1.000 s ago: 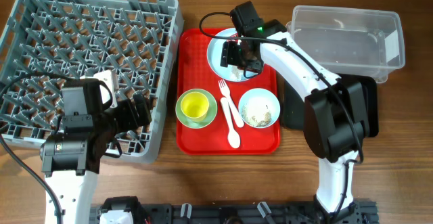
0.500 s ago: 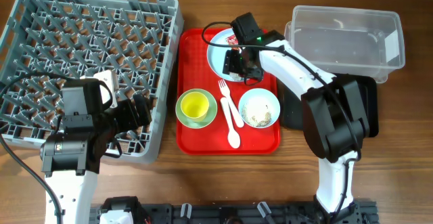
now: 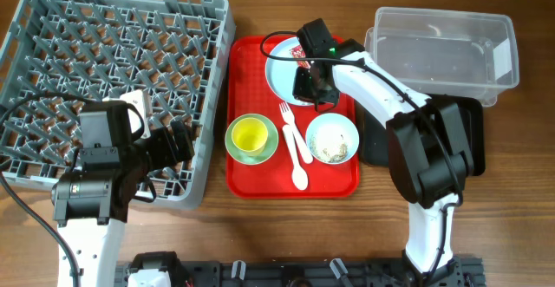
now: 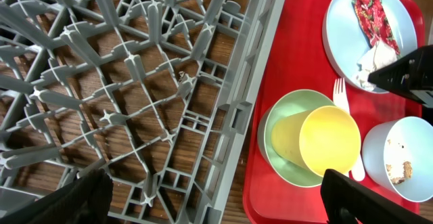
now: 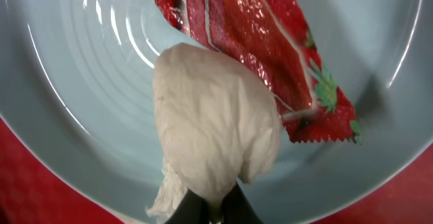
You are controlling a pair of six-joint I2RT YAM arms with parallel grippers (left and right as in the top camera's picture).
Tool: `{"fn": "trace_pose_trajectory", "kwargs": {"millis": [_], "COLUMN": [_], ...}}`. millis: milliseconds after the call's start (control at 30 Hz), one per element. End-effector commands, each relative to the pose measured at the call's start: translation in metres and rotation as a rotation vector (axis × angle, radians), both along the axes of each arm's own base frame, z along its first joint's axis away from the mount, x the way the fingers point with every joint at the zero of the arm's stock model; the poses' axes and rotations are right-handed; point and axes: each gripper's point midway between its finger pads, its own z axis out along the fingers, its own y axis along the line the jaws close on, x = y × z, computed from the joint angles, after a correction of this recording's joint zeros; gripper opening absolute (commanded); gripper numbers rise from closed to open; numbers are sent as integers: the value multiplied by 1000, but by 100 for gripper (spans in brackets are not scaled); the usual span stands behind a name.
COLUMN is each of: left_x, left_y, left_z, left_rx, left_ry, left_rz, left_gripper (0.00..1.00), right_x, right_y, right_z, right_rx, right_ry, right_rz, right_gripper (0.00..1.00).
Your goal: Sort waste into correct bins and load items into the dishwasher rack
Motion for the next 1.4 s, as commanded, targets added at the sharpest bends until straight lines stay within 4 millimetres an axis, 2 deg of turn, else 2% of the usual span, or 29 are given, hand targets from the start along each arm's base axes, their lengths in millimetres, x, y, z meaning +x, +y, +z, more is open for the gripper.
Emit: {"fn": "trace_pose_trajectory", "kwargs": {"millis": [0, 67, 133, 200, 267, 333, 400, 500, 533, 633, 733, 800, 900, 967, 1033, 1067, 1133, 1233, 1300, 1367], "left_x": [3, 3, 3, 3, 3, 3, 3, 3, 3, 3, 3, 3, 3, 3, 3, 3, 3, 3, 3, 3], "left_y": [-1, -1, -1, -1, -1, -1, -1, -1, -1, -1, -1, -1, -1, -1, -1, -1, -1, -1, -1, -1], "left_z": [7, 7, 7, 7, 7, 7, 7, 7, 7, 7, 7, 7, 7, 7, 7, 7, 7, 7, 7, 7], "left_rx": [-3, -3, -3, -3, -3, -3, -3, -3, -3, -3, -3, -3, -3, -3, -3, -3, -3, -3, -3, -3], "left_ry": [-19, -19, -19, -19, -19, -19, -19, -19, -19, -19, -19, -19, -19, -19, -19, -19, -19, -19, -19, -19], "left_rz": [4, 4, 4, 4, 4, 4, 4, 4, 4, 4, 4, 4, 4, 4, 4, 4, 4, 4, 4, 4], "left_gripper": [100, 100, 100, 100, 100, 100, 100, 100, 100, 100, 100, 100, 100, 100, 100, 100, 100, 100, 100, 100], "right_x": [18, 25, 32, 39, 49, 56, 65, 71, 71, 72, 73, 73, 73, 73, 70, 67, 58, 43, 41, 41], "right_y": [-4, -12, -28, -44, -69, -91, -121, -157, -167, -190, -202, -207, -204, -181, -161, -142, -102, -63, -53, -45], "right_z": [52, 78, 114, 139, 169, 188, 203, 199, 194, 175, 167, 166, 166, 166, 168, 170, 173, 170, 165, 159], "right_rx": [33, 40, 43, 33, 8, -15, -59, -117, -129, -154, -163, -164, -152, -72, -16, 26, 86, 60, -14, -86], "right_ry": [-118, -181, -267, -337, -430, -495, -553, -551, -537, -484, -462, -461, -457, -452, -453, -458, -485, -502, -502, -499], "right_rz": [45, 31, -8, -46, -108, -162, -231, -297, -315, -358, -381, -391, -375, -234, -132, -24, 229, 464, 504, 519], "right_gripper": [5, 4, 4, 4, 4, 4, 4, 5, 11, 22, 35, 36, 36, 31, 29, 30, 35, 41, 53, 61]}}
